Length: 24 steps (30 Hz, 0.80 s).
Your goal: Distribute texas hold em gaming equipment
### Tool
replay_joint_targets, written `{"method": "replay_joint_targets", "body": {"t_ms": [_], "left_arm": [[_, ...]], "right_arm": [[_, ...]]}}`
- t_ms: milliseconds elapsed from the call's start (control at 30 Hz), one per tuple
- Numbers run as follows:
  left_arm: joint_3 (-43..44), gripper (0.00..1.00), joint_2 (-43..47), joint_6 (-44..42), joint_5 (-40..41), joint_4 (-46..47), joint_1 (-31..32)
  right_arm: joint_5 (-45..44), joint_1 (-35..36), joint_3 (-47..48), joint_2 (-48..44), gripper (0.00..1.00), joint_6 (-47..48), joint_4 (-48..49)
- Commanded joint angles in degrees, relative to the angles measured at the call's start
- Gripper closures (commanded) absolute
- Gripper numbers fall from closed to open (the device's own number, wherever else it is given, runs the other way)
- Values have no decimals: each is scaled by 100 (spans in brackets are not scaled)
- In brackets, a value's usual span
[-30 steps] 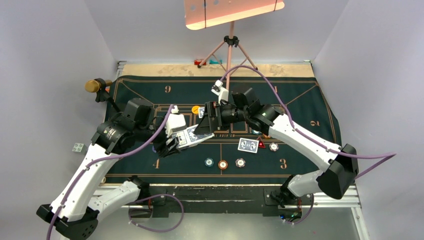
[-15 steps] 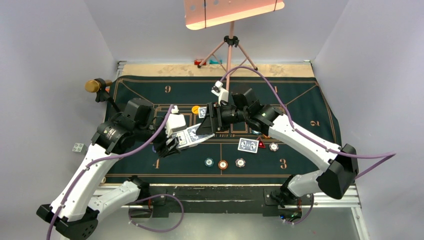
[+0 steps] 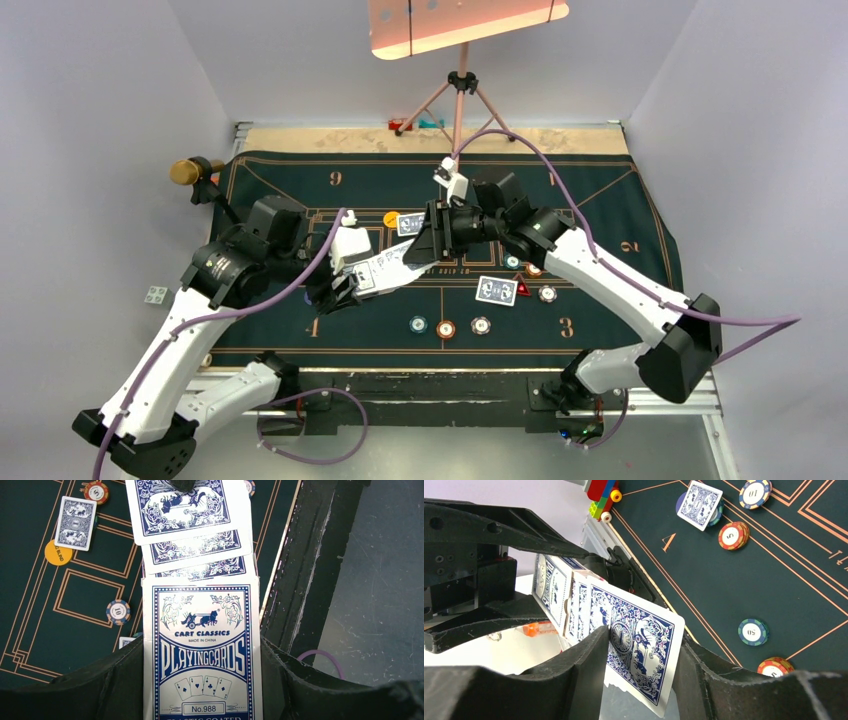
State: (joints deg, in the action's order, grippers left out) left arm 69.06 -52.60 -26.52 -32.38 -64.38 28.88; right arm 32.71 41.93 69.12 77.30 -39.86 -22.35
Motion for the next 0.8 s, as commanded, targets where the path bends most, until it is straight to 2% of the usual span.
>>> {"method": "replay_joint_targets", "body": {"t_ms": [0,433,767], "left_arm": [[260,100,54,-2,-165,212,-33],[143,100,99,58,-132,320,-32],[151,100,119,93,-181,325,-37]], "right_arm": [[83,-21,141,-258,50,26,34],[18,-10,195,-368,53,-77,162],[-697,-14,727,-386,44,596,-816]]}}
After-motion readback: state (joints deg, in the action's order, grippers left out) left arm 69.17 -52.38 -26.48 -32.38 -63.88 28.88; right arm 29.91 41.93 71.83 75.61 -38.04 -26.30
